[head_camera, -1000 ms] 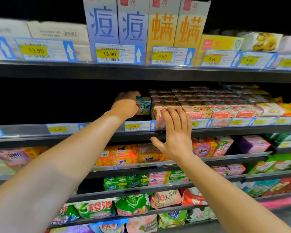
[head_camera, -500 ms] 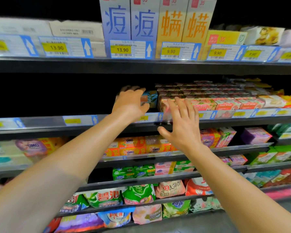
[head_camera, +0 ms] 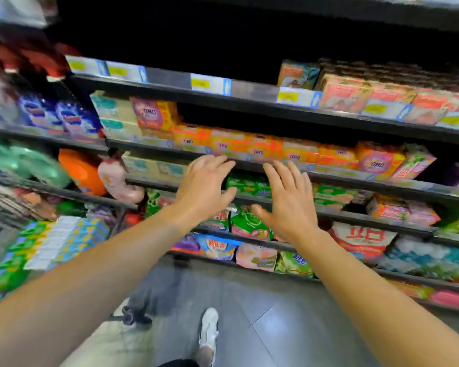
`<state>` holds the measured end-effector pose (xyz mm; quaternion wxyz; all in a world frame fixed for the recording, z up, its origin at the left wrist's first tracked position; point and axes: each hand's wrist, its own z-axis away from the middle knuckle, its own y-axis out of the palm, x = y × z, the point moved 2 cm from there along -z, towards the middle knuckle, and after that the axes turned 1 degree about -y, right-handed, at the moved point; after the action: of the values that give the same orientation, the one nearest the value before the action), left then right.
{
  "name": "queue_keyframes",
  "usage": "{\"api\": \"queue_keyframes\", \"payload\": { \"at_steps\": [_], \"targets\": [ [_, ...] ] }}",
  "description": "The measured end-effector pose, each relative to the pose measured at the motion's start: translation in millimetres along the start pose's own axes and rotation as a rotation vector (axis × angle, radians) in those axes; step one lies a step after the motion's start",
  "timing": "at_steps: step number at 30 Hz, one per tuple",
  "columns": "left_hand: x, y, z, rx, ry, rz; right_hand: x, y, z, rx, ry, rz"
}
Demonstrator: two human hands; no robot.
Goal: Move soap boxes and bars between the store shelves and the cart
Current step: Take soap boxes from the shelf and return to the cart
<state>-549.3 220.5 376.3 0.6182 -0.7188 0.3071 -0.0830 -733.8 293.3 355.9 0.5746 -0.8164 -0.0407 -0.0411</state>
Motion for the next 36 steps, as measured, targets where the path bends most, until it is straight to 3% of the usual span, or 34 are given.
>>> {"api": "queue_keyframes", "payload": {
  "at_steps": [6, 17, 27, 36],
  "targets": [
    [60.6, 36.8, 138.5, 0.149, -0.136, -0.043, 88.2, 57.5, 59.7, 0.224, -0.138, -0.160],
    [221.0, 25.1, 290.1, 0.212, -0.387, -0.040, 284.8, 125.7, 80.3, 0.398, -0.382, -0.181],
    [404.7, -12.4, 358.1, 0.191, -0.409, 0.001, 443.2, 190.4, 53.8, 0.535, -0.292, -0.233],
    [508.7, 5.3, 347.3, 0.248, -0.393, 0.033, 494.3, 260.0, 11.9, 0.643, -0.214, -0.227]
  ]
}}
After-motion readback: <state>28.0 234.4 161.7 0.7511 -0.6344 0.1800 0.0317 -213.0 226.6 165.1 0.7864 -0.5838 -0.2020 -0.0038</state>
